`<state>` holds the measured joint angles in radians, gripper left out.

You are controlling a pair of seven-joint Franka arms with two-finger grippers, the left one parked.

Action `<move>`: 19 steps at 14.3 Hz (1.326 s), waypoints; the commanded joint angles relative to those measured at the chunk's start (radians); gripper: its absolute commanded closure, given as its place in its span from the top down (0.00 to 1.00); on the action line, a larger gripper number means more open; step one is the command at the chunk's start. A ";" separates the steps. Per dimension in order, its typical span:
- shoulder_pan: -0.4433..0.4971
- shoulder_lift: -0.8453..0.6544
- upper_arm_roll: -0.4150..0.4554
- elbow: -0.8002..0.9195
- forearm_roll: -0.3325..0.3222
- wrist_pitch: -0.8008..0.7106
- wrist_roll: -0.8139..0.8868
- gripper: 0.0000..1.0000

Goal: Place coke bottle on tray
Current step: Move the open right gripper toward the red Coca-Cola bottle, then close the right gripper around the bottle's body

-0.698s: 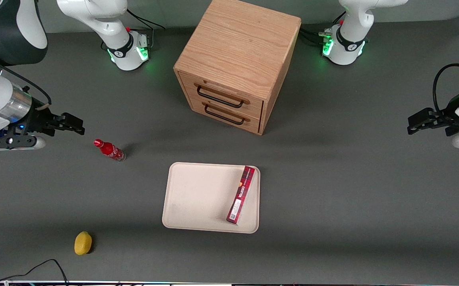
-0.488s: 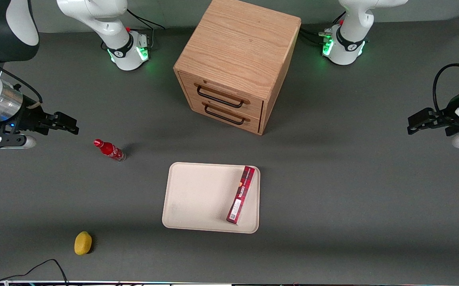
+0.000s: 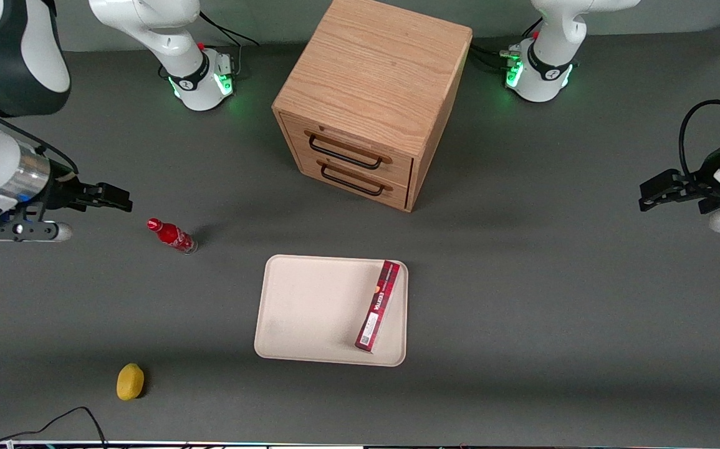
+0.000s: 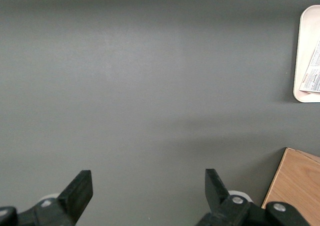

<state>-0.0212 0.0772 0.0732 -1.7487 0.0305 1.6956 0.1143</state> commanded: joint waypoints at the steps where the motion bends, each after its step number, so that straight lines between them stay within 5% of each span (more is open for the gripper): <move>1: -0.005 -0.069 -0.001 -0.222 -0.017 0.198 -0.019 1.00; 6: -0.012 -0.112 -0.001 -0.486 -0.049 0.513 -0.031 1.00; 14: -0.017 -0.097 -0.001 -0.603 -0.052 0.696 -0.061 0.97; 16: -0.019 -0.094 -0.003 -0.606 -0.052 0.708 -0.061 0.88; 18: -0.023 -0.093 -0.003 -0.609 -0.052 0.710 -0.067 0.65; 19: -0.031 -0.093 -0.003 -0.615 -0.052 0.711 -0.085 0.45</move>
<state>-0.0338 0.0036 0.0704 -2.3382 -0.0050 2.3860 0.0673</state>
